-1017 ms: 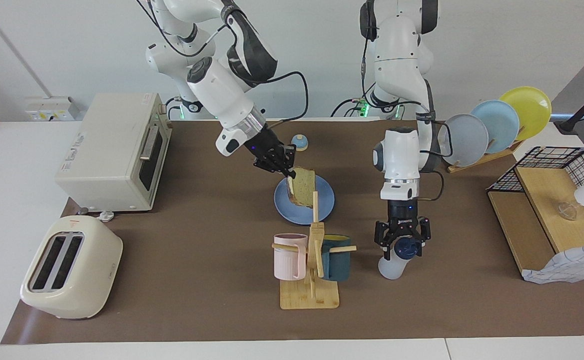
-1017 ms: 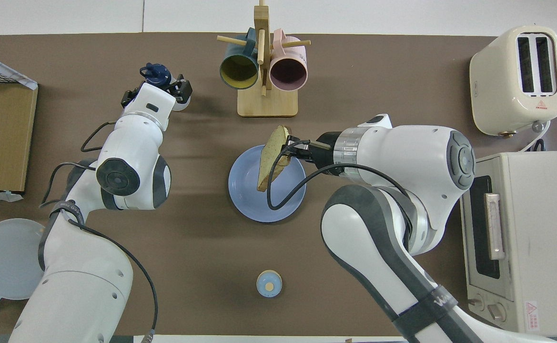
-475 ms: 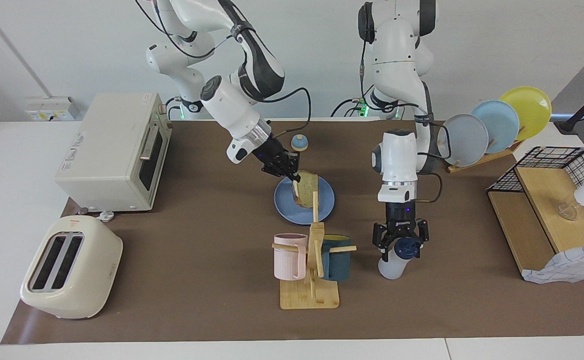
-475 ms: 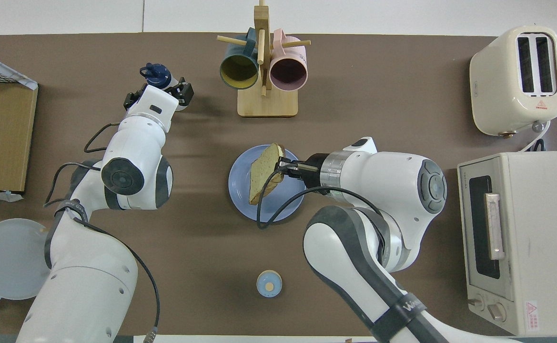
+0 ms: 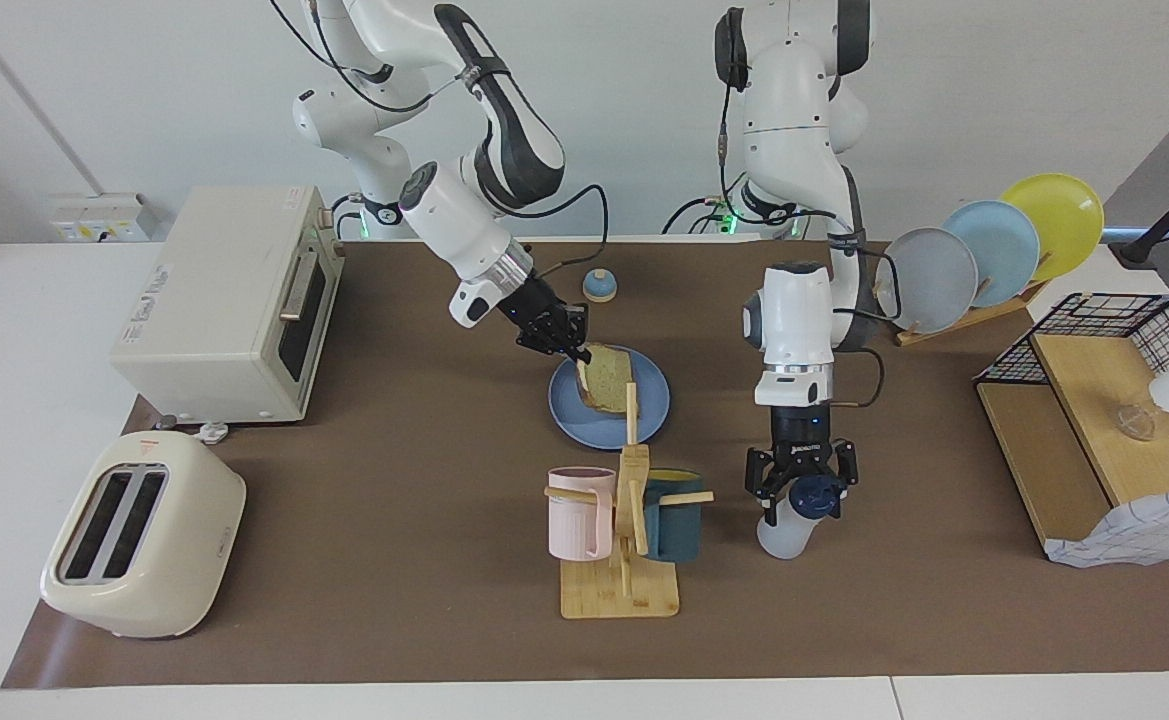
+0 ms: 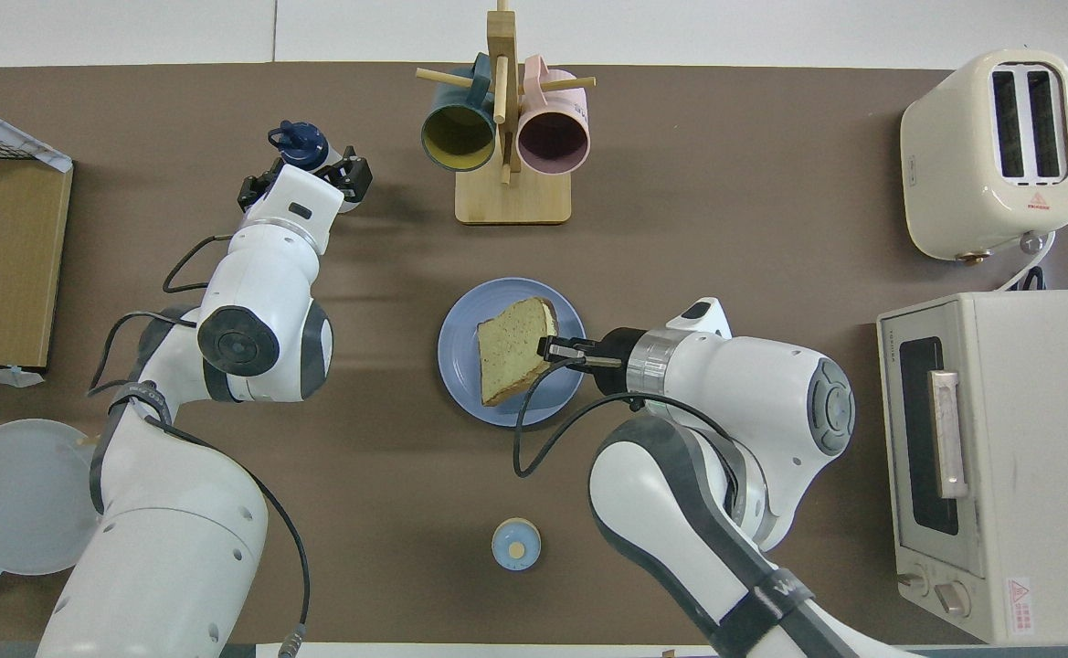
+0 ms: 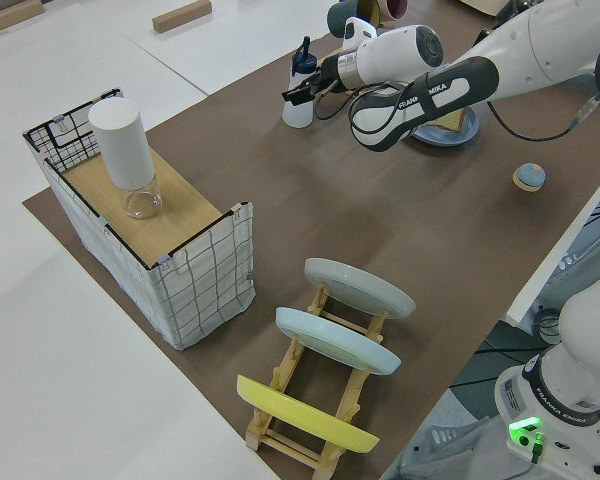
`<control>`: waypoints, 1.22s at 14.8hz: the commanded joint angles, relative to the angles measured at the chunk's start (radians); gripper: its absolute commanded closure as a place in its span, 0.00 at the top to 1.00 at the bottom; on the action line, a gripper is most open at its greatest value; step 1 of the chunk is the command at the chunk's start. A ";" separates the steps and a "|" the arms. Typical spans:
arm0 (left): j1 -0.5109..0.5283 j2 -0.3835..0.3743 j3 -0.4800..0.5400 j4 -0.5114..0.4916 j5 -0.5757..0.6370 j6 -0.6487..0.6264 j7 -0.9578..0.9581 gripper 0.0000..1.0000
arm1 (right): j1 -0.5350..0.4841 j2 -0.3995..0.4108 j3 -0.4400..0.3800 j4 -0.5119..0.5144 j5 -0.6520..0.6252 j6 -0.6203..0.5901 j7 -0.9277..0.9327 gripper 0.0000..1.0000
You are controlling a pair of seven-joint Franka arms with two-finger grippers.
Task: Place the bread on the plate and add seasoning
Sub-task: 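Lower the bread onto the blue plate and open the right gripper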
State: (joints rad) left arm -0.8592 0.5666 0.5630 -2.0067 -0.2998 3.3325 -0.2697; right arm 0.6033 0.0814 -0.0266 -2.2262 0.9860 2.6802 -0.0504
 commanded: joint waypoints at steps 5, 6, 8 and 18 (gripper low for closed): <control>-0.021 0.027 0.020 0.017 -0.024 0.025 -0.016 0.90 | 0.000 -0.043 -0.003 -0.073 0.031 0.050 -0.074 0.00; -0.021 0.026 0.020 0.017 -0.024 0.025 -0.016 0.90 | -0.002 -0.045 -0.003 -0.079 0.031 0.055 -0.077 0.00; -0.021 0.027 0.018 0.016 -0.024 0.025 -0.016 0.90 | -0.010 -0.046 -0.003 -0.089 0.031 0.056 -0.080 0.02; -0.021 0.026 0.017 0.008 -0.028 0.027 -0.017 0.88 | -0.013 -0.052 -0.003 -0.105 0.033 0.060 -0.063 0.99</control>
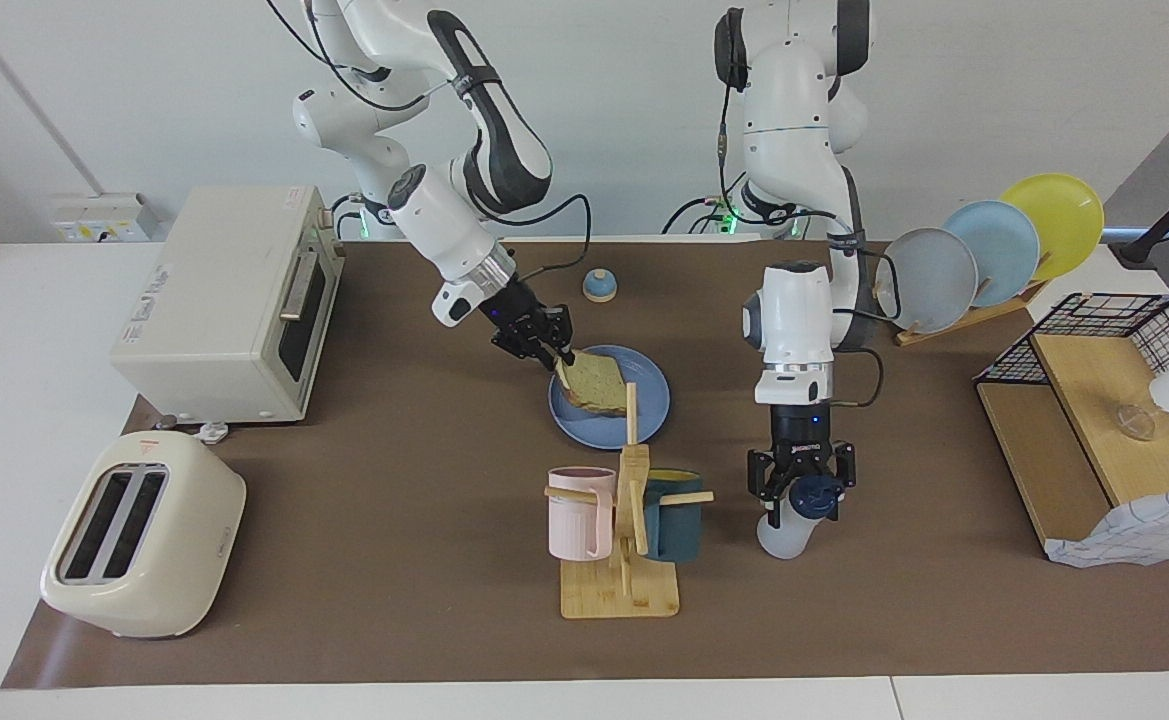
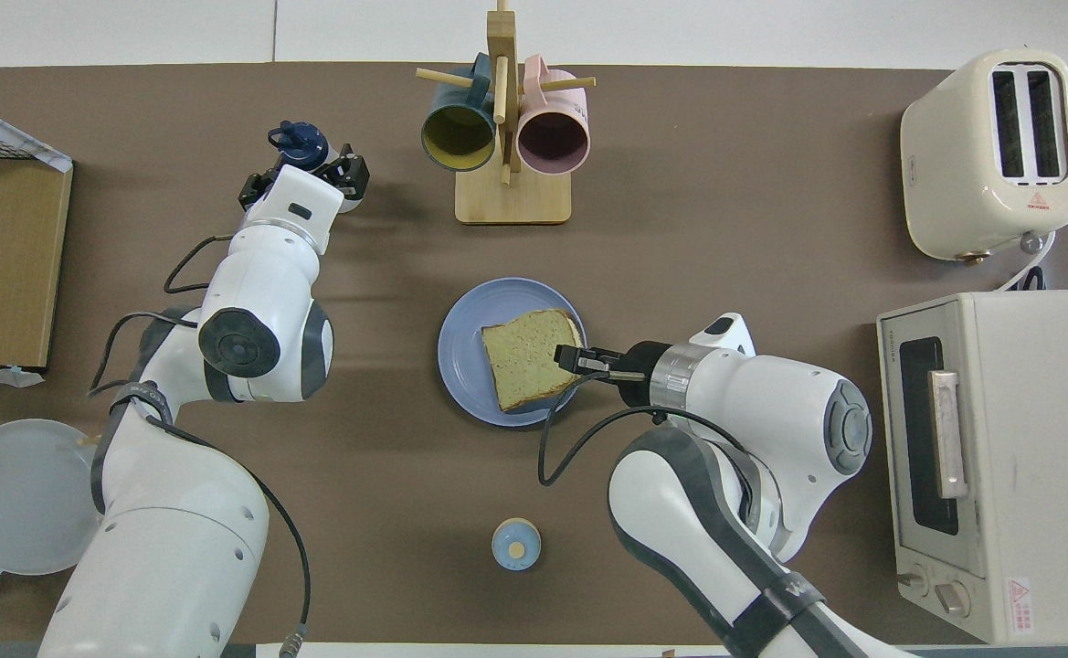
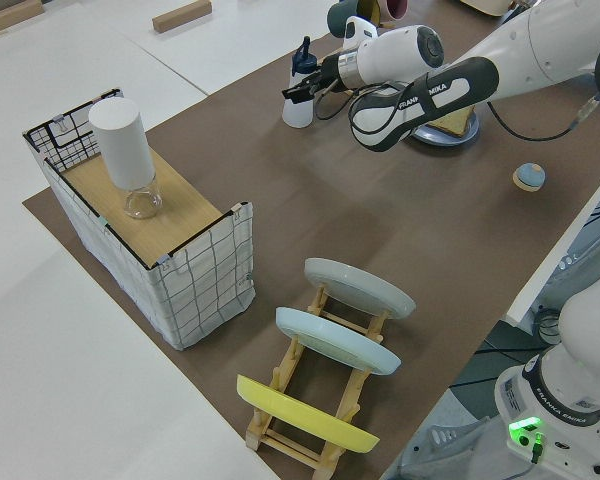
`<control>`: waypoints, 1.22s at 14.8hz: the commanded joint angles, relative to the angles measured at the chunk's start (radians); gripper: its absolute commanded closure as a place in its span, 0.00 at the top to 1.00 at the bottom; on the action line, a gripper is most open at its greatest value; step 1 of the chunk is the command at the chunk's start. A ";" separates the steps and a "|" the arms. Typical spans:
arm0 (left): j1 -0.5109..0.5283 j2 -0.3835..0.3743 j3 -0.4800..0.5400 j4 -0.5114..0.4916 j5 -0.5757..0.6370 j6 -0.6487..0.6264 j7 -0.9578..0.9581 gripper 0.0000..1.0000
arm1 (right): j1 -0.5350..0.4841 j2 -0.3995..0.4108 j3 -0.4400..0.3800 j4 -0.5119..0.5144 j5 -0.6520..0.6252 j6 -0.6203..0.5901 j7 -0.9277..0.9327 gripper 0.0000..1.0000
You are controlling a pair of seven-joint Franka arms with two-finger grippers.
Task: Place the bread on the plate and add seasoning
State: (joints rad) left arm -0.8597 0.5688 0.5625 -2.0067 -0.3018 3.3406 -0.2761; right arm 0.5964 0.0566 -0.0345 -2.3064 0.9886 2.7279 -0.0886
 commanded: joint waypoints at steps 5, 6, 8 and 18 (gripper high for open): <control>-0.019 0.023 0.017 0.006 -0.026 0.019 -0.011 0.73 | -0.018 -0.017 0.002 -0.002 0.028 0.018 -0.033 1.00; -0.019 0.023 0.017 0.006 -0.026 0.017 -0.011 0.69 | -0.024 -0.015 0.002 0.001 0.028 0.027 -0.033 1.00; -0.019 0.022 0.017 0.006 -0.026 0.017 -0.011 0.57 | -0.026 -0.008 0.002 0.024 0.024 0.032 -0.034 1.00; -0.004 -0.041 0.026 0.019 -0.019 -0.057 0.008 0.44 | -0.066 0.051 0.001 0.217 -0.073 -0.069 0.059 1.00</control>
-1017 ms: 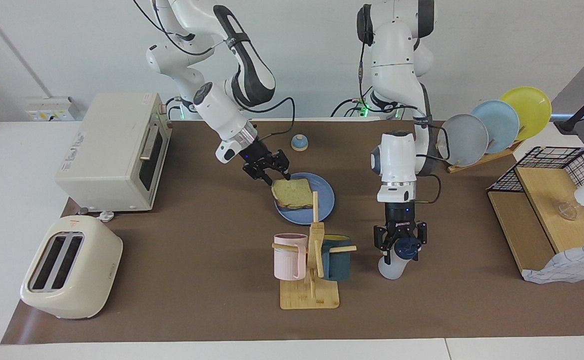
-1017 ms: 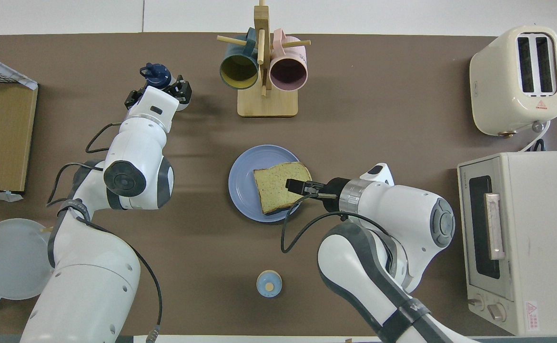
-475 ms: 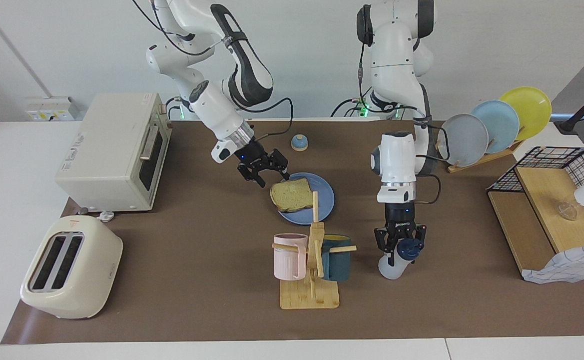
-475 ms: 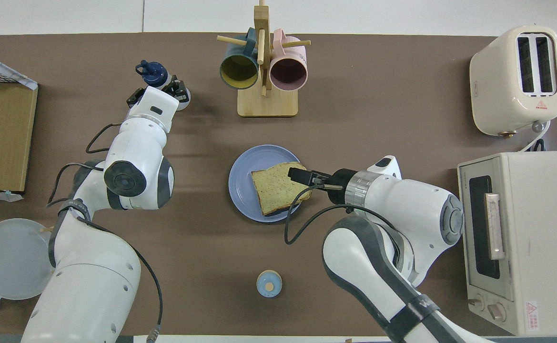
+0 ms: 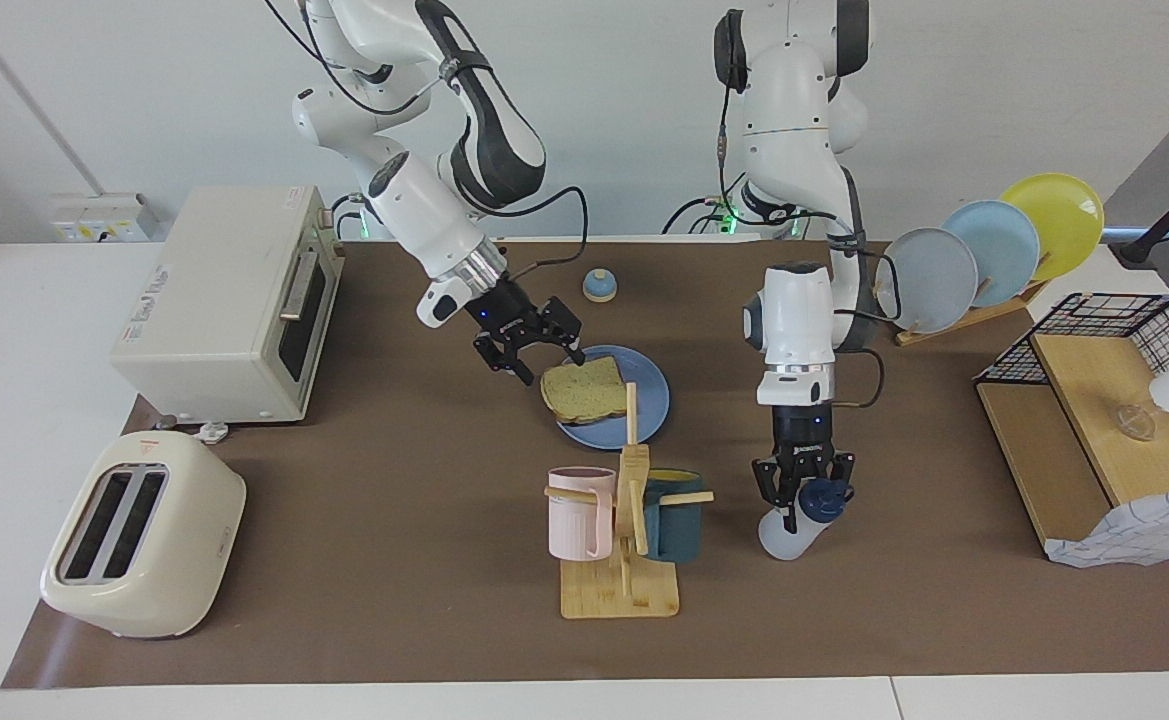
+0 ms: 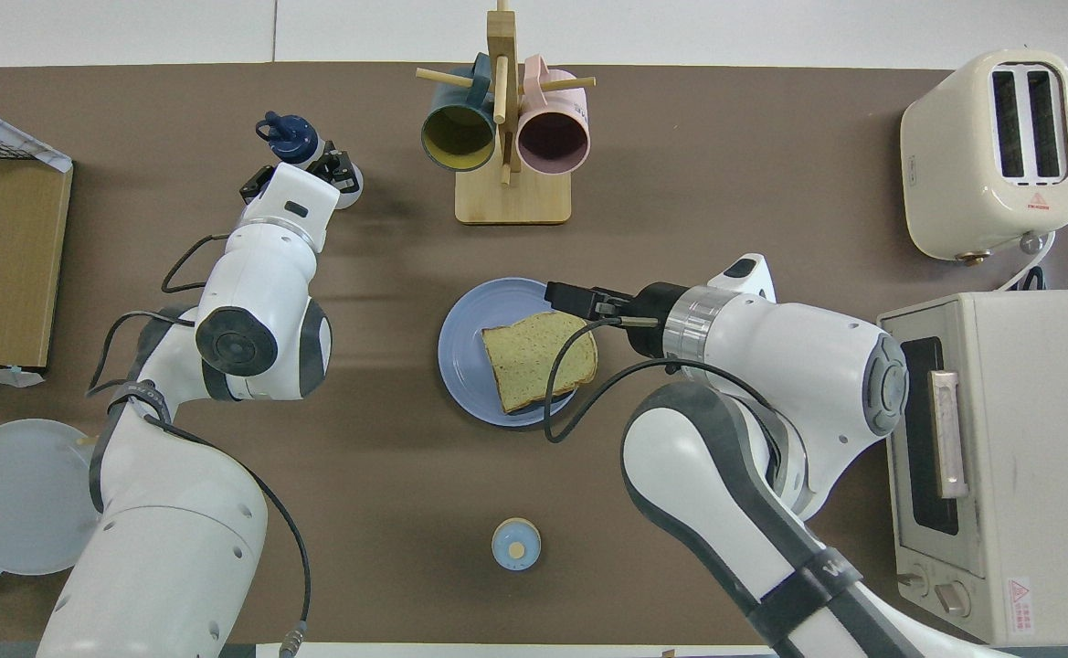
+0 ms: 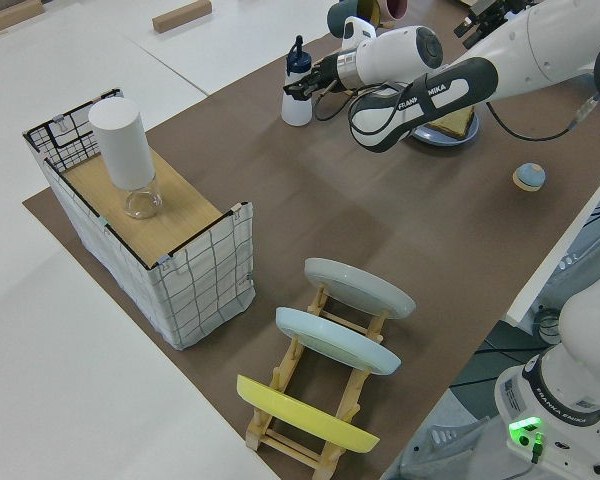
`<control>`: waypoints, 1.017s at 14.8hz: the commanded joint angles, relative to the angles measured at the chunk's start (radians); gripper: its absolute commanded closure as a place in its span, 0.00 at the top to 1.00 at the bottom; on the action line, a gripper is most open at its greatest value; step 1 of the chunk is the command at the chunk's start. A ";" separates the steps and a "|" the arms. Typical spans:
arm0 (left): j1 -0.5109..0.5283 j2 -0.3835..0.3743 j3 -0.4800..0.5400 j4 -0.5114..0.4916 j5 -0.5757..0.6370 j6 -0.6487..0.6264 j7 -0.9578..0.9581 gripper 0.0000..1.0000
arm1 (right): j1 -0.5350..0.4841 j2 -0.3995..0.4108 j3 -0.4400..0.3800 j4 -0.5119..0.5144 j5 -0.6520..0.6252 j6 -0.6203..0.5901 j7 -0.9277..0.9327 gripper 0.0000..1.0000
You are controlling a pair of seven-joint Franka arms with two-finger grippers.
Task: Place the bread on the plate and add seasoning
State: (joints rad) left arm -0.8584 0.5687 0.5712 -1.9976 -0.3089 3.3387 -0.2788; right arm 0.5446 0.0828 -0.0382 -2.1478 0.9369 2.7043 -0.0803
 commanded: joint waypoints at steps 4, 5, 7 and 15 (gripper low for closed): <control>-0.008 -0.127 0.036 0.022 -0.003 -0.189 0.015 0.44 | -0.034 0.022 -0.002 0.155 -0.113 -0.194 0.180 1.00; -0.011 -0.147 0.036 0.022 -0.001 -0.223 0.021 0.44 | -0.058 0.021 0.000 0.198 -0.172 -0.269 0.209 1.00; -0.010 -0.199 0.039 0.046 0.034 -0.341 0.042 0.44 | -0.083 0.018 0.000 0.276 -0.230 -0.397 0.310 1.00; -0.007 -0.354 0.039 0.187 0.126 -0.790 0.047 0.44 | -0.051 -0.113 0.015 0.298 -0.234 -0.538 0.552 1.00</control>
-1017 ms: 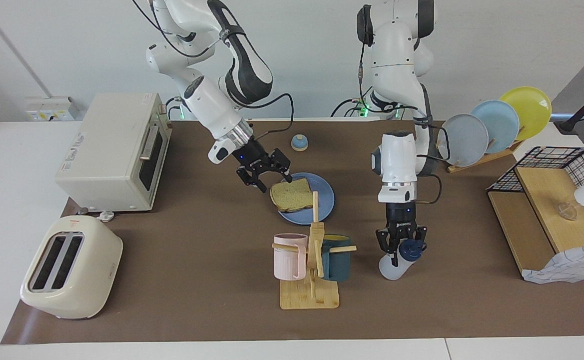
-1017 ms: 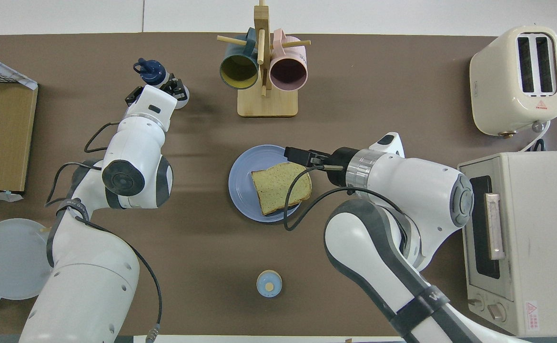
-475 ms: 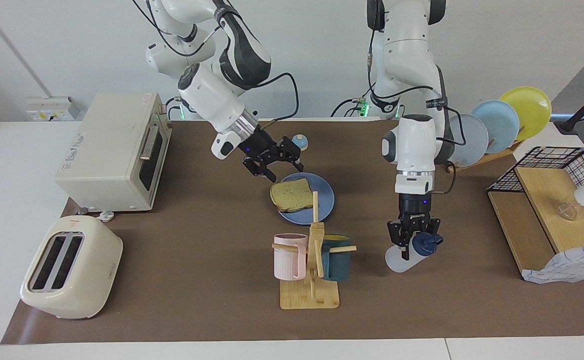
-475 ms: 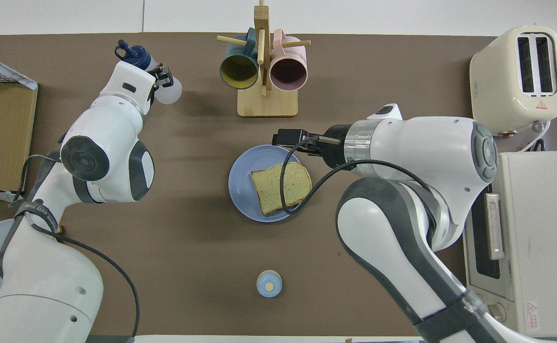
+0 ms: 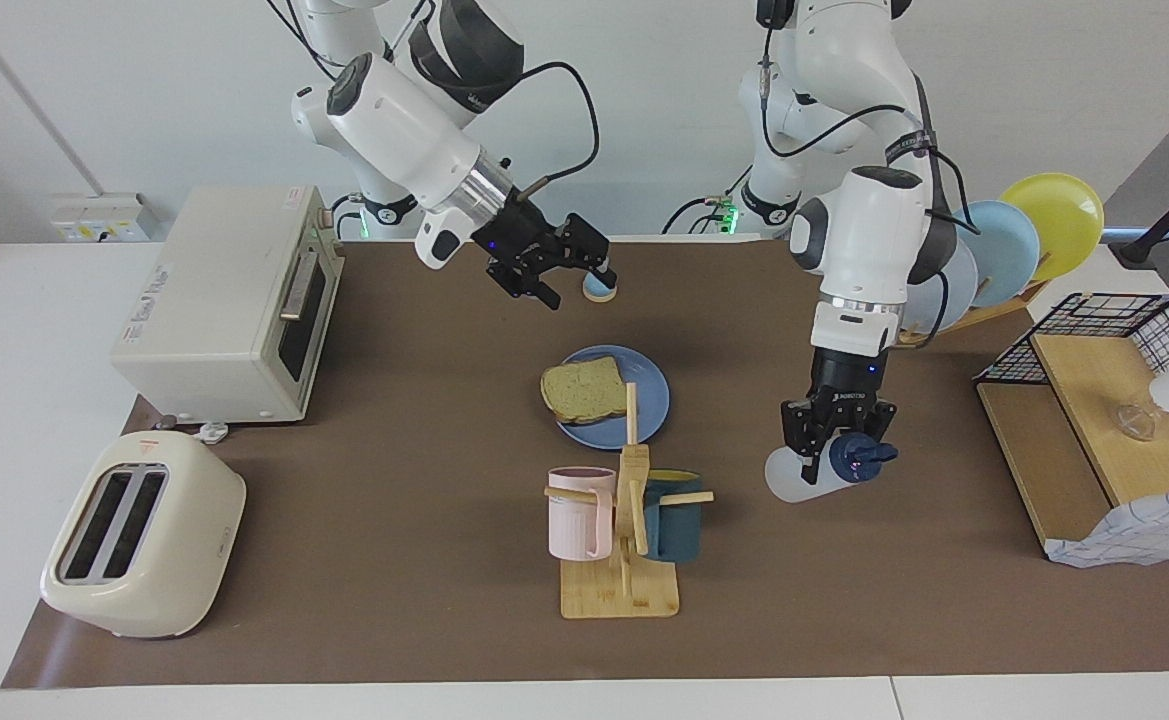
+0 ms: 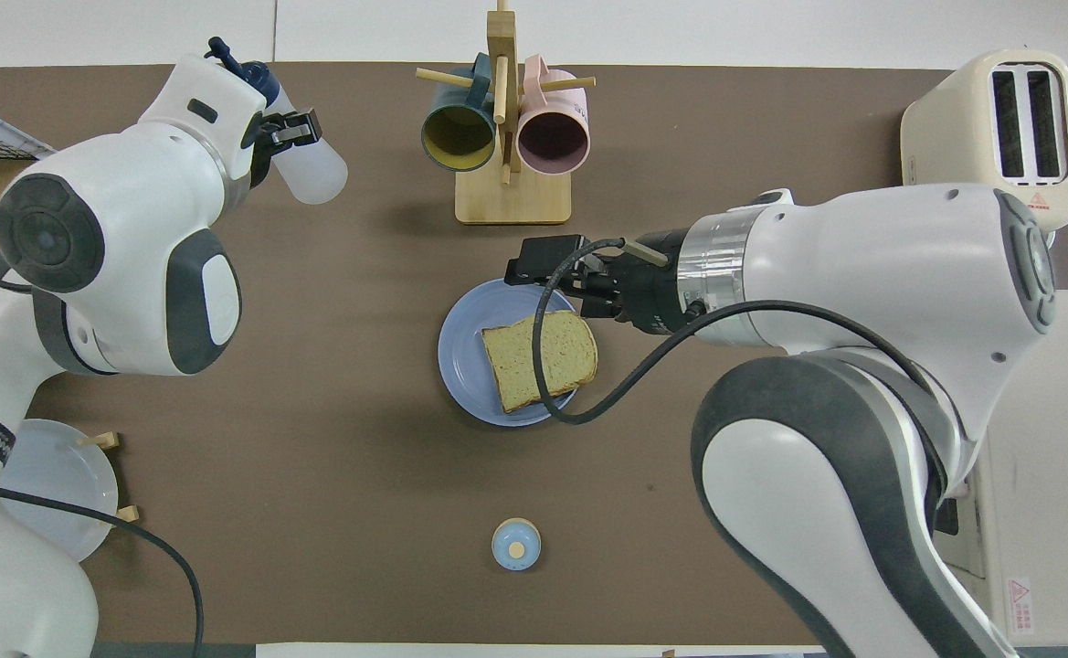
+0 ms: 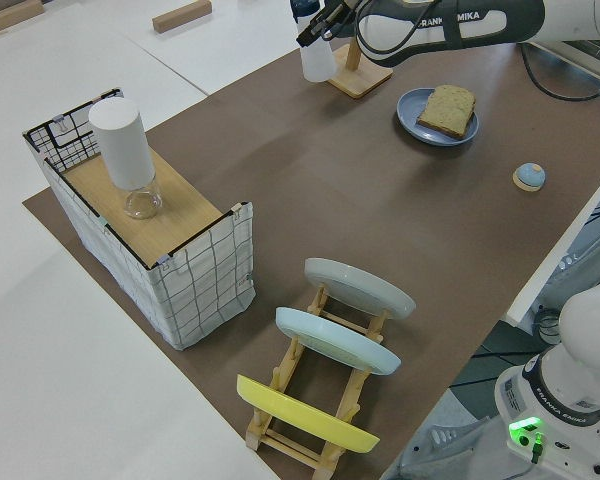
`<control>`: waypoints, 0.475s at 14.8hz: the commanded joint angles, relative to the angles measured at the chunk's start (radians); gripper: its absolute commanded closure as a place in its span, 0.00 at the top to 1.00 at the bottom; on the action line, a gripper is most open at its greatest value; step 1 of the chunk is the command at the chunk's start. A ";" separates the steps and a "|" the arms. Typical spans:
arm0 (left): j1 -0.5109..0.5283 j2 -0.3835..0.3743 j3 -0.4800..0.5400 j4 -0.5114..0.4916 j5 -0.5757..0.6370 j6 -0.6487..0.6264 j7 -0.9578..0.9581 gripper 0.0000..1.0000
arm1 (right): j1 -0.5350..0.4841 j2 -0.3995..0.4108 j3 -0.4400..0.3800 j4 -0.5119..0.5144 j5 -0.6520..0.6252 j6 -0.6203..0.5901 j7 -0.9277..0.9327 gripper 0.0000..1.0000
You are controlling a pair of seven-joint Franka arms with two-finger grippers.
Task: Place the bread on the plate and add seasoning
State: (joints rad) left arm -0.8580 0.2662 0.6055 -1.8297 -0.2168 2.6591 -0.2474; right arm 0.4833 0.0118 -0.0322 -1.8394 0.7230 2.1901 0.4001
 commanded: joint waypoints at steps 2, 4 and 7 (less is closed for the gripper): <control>-0.018 -0.106 0.002 0.020 0.036 -0.187 0.029 0.44 | 0.014 -0.082 0.011 -0.009 -0.020 -0.055 0.094 1.00; -0.022 -0.171 -0.009 0.020 0.036 -0.285 0.075 0.44 | 0.008 -0.096 0.009 0.027 -0.027 -0.154 0.098 1.00; -0.022 -0.264 -0.053 0.020 0.034 -0.457 0.183 0.44 | -0.020 -0.069 0.005 0.138 -0.115 -0.329 0.097 1.00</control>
State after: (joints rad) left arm -0.8710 0.0794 0.5745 -1.7959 -0.1975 2.3046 -0.1187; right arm 0.4913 -0.0835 -0.0303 -1.7783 0.6608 1.9508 0.4780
